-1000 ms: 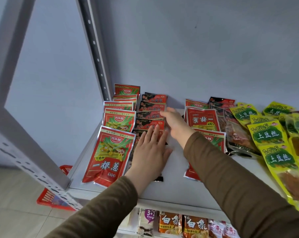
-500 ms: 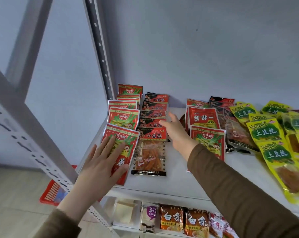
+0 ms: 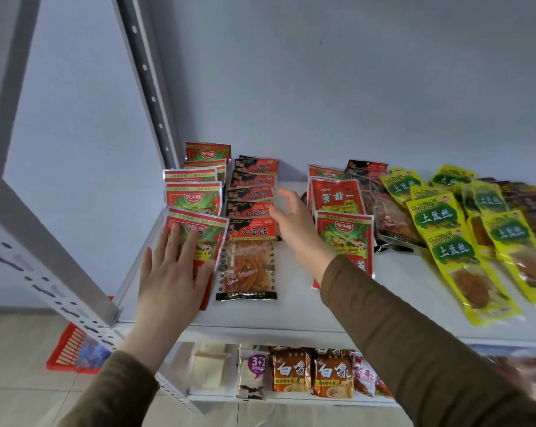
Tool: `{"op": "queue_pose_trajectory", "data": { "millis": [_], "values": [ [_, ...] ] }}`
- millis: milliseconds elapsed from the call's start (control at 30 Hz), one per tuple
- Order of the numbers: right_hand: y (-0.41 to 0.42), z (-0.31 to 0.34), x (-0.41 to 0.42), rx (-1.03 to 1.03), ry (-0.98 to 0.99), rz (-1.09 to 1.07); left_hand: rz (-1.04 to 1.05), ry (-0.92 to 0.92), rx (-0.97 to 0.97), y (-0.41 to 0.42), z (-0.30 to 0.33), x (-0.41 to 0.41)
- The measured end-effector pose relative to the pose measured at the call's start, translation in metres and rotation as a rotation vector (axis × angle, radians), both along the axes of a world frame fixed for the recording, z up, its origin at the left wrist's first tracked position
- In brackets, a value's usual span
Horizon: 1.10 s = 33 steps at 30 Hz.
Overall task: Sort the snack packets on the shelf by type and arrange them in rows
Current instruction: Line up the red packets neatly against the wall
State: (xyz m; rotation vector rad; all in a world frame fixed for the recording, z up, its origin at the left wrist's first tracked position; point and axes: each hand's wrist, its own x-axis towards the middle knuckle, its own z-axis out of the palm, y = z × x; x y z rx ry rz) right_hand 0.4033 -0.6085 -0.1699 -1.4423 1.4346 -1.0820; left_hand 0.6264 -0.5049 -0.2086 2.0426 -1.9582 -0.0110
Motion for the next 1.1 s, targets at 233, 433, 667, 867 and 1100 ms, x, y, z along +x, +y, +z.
{"op": "queue_pose_trajectory", "data": {
  "millis": [233, 433, 667, 867, 1100],
  "values": [
    [0.029, 0.006, -0.069, -0.244, 0.102, -0.230, -0.192, 0.084, -0.095, -0.013, 0.023, -0.061],
    [0.034, 0.015, -0.121, 0.032, -0.089, -0.271, -0.342, 0.398, 0.128, -0.043, 0.033, -0.153],
    [0.018, 0.028, -0.146, 0.229, -0.195, -0.096, -0.283, 0.635, 0.330, -0.091, 0.048, -0.226],
    [-0.002, 0.024, -0.155, 0.327, -0.382, -0.045, -0.146, 0.696, 0.320, -0.104, 0.036, -0.237],
    [-0.030, 0.027, -0.147, 0.459, -0.463, -0.047, -0.031, 0.962, 0.320, -0.130, 0.042, -0.240]
  ]
}}
